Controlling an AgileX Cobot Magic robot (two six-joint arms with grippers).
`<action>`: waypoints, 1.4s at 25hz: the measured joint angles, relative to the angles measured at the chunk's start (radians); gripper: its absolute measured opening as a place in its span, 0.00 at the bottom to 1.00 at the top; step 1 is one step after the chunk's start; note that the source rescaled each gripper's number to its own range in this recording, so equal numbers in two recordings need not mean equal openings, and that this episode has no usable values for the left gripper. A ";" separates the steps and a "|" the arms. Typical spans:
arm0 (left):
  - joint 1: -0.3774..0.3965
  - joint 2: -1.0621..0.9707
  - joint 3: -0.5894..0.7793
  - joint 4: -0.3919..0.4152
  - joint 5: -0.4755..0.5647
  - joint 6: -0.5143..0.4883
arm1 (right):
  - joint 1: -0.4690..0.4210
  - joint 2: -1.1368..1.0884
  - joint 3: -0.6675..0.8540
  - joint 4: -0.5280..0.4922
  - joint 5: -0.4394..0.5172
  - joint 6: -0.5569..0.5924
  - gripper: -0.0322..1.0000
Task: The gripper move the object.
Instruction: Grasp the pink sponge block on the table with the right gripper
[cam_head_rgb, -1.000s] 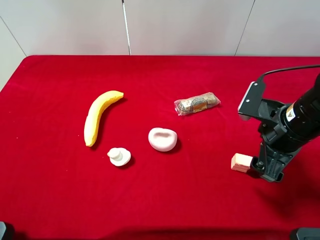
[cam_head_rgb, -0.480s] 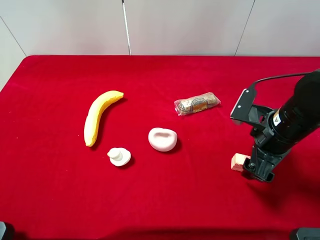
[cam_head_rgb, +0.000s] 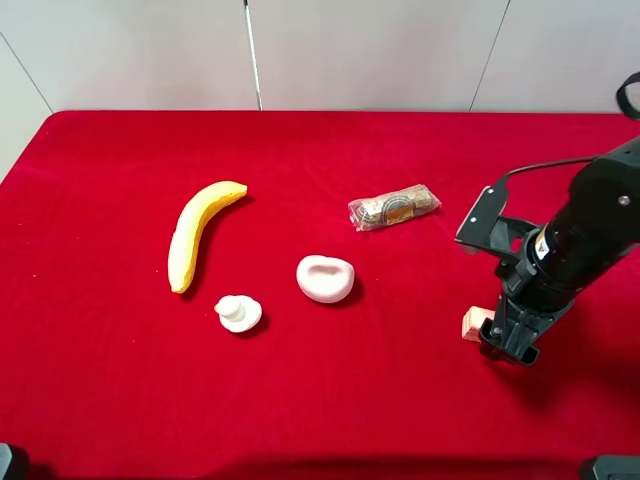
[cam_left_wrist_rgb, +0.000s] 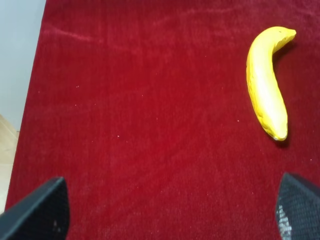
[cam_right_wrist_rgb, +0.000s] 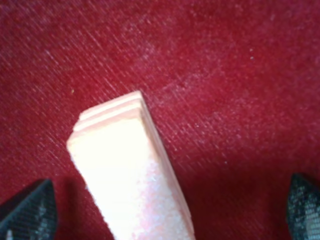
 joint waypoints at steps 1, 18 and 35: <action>0.000 0.000 0.000 0.000 0.000 0.000 | 0.000 0.006 0.000 0.000 0.000 0.000 1.00; 0.000 0.000 0.000 0.000 0.000 0.000 | 0.000 0.034 0.000 -0.002 -0.003 0.077 1.00; 0.000 0.000 0.000 0.000 0.000 0.000 | 0.000 0.034 0.000 -0.003 -0.005 0.103 0.60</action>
